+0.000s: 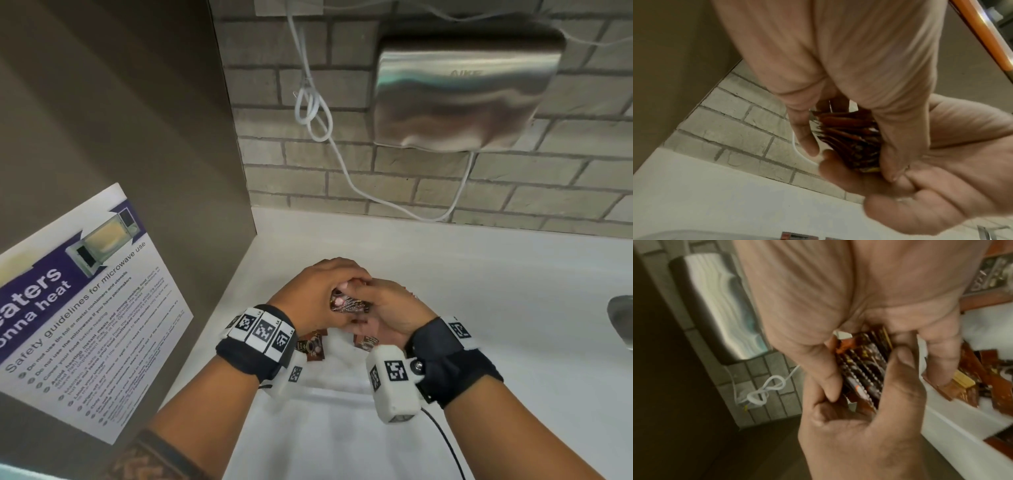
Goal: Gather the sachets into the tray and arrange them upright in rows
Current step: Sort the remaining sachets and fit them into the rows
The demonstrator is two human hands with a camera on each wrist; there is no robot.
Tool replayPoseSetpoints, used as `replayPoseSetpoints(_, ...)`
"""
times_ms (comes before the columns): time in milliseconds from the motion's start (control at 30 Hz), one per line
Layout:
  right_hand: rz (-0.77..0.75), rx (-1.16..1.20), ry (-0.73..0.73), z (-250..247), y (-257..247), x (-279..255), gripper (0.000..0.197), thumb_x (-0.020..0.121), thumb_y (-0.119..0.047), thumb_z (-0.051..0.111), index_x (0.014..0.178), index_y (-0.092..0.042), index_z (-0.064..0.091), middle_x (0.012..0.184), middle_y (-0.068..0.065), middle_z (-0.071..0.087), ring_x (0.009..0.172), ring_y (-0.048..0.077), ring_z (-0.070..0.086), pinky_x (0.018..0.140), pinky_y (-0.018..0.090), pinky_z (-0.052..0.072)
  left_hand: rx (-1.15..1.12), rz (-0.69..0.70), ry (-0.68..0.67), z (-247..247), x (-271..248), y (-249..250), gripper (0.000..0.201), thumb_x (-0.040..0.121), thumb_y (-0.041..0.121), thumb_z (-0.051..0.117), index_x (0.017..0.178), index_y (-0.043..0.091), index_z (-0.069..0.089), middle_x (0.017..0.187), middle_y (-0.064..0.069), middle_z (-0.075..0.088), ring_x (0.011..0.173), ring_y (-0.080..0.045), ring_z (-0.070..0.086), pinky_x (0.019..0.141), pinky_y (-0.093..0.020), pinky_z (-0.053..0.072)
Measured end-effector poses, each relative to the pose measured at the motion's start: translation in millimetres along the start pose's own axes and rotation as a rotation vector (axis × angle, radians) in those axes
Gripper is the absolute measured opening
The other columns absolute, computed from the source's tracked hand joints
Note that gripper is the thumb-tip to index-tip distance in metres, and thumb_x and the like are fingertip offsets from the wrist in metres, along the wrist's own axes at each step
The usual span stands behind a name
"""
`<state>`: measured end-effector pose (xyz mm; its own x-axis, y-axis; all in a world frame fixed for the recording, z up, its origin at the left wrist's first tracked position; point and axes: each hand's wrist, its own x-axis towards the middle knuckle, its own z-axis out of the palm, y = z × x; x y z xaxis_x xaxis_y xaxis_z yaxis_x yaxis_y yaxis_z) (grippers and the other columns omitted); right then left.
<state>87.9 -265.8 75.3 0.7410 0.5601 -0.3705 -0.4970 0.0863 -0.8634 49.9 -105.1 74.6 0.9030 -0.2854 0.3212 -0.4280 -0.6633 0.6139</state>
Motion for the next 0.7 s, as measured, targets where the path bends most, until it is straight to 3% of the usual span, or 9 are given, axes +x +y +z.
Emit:
replayPoseSetpoints(133, -0.062, -0.165, 0.07, -4, 1, -2, 0.022, 0.093, -0.013, 0.067, 0.113, -0.003, 0.066, 0.107, 0.016, 0.074, 0.105, 0.031, 0.07, 0.096, 0.053, 0.053, 0.072, -0.002, -0.04, 5, 5, -7, 0.068, 0.067, 0.013, 0.085, 0.131, 0.025, 0.062, 0.128, 0.008, 0.057, 0.117, -0.009, 0.054, 0.102, -0.031, 0.046)
replayPoseSetpoints(200, -0.075, -0.147, 0.064, -6, 2, -3, 0.021, 0.095, -0.01, 0.064, 0.114, -0.001, 0.065, 0.108, 0.019, 0.073, 0.107, 0.035, 0.068, 0.097, 0.054, 0.052, 0.032, -0.041, -0.053, 6, 7, -4, 0.084, 0.064, 0.016, 0.089, 0.139, 0.03, 0.054, 0.135, 0.009, 0.049, 0.123, -0.006, 0.05, 0.105, -0.025, 0.044)
replayPoseSetpoints(267, -0.089, -0.116, 0.016, -8, 1, -6, 0.022, 0.096, -0.008, 0.06, 0.115, 0.001, 0.066, 0.109, 0.02, 0.072, 0.106, 0.036, 0.068, 0.093, 0.05, 0.054, -0.153, -0.16, -0.023, 4, 9, -1, 0.11, 0.059, 0.027, 0.095, 0.15, 0.038, 0.035, 0.143, 0.013, 0.037, 0.128, -0.003, 0.044, 0.105, -0.017, 0.042)
replayPoseSetpoints(333, -0.117, -0.103, -0.019, -10, -1, -9, 0.022, 0.097, -0.005, 0.057, 0.116, -0.002, 0.065, 0.108, 0.012, 0.073, 0.102, 0.026, 0.07, 0.087, 0.039, 0.056, -0.459, -0.326, 0.119, 2, 12, 3, 0.12, 0.057, 0.042, 0.094, 0.152, 0.042, 0.021, 0.149, 0.013, 0.029, 0.13, -0.005, 0.043, 0.103, -0.023, 0.047)
replayPoseSetpoints(400, -0.144, -0.066, -0.043, -9, -2, -11, 0.024, 0.097, -0.006, 0.058, 0.119, -0.004, 0.065, 0.109, 0.009, 0.073, 0.102, 0.02, 0.068, 0.089, 0.034, 0.055, -0.827, -0.529, 0.255, 2, 15, 4, 0.112, 0.06, 0.041, 0.091, 0.149, 0.04, 0.023, 0.15, 0.004, 0.036, 0.13, -0.015, 0.048, 0.098, -0.033, 0.052)
replayPoseSetpoints(467, -0.178, -0.031, -0.064, -6, -2, -11, 0.026, 0.096, -0.008, 0.058, 0.121, -0.004, 0.064, 0.112, 0.011, 0.072, 0.105, 0.022, 0.068, 0.091, 0.035, 0.054, -1.173, -0.645, 0.161, 4, 15, 6, 0.093, 0.069, 0.03, 0.087, 0.147, 0.023, 0.036, 0.137, -0.009, 0.056, 0.117, -0.025, 0.061, 0.086, -0.04, 0.056)
replayPoseSetpoints(533, -0.232, -0.056, -0.056, -1, 0, -8, 0.027, 0.098, -0.006, 0.055, 0.124, -0.002, 0.062, 0.117, 0.013, 0.071, 0.111, 0.026, 0.067, 0.088, 0.036, 0.055, -1.33, -0.631, 0.012, 7, 14, 14, 0.067, 0.08, 0.026, 0.078, 0.137, 0.005, 0.05, 0.118, -0.017, 0.063, 0.1, -0.031, 0.067, 0.08, -0.044, 0.058)
replayPoseSetpoints(600, -0.275, -0.122, -0.045, -1, 2, -8, 0.028, 0.099, -0.006, 0.054, 0.126, -0.003, 0.06, 0.12, 0.013, 0.07, 0.115, 0.027, 0.065, 0.087, 0.035, 0.055, -1.412, -0.575, 0.0, 11, 12, 17, 0.045, 0.088, 0.019, 0.067, 0.13, 0.008, 0.06, 0.114, -0.019, 0.063, 0.095, -0.031, 0.067, 0.074, -0.043, 0.059)
replayPoseSetpoints(700, -0.352, -0.432, 0.057, -7, 5, -4, 0.028, 0.095, -0.024, 0.065, 0.123, -0.021, 0.063, 0.12, 0.01, 0.069, 0.106, 0.017, 0.069, 0.086, 0.026, 0.056, -1.43, -0.519, 0.024, 13, 10, 16, 0.043, 0.098, 0.011, 0.057, 0.141, 0.014, 0.056, 0.121, -0.017, 0.062, 0.098, -0.028, 0.067, 0.07, -0.039, 0.06)
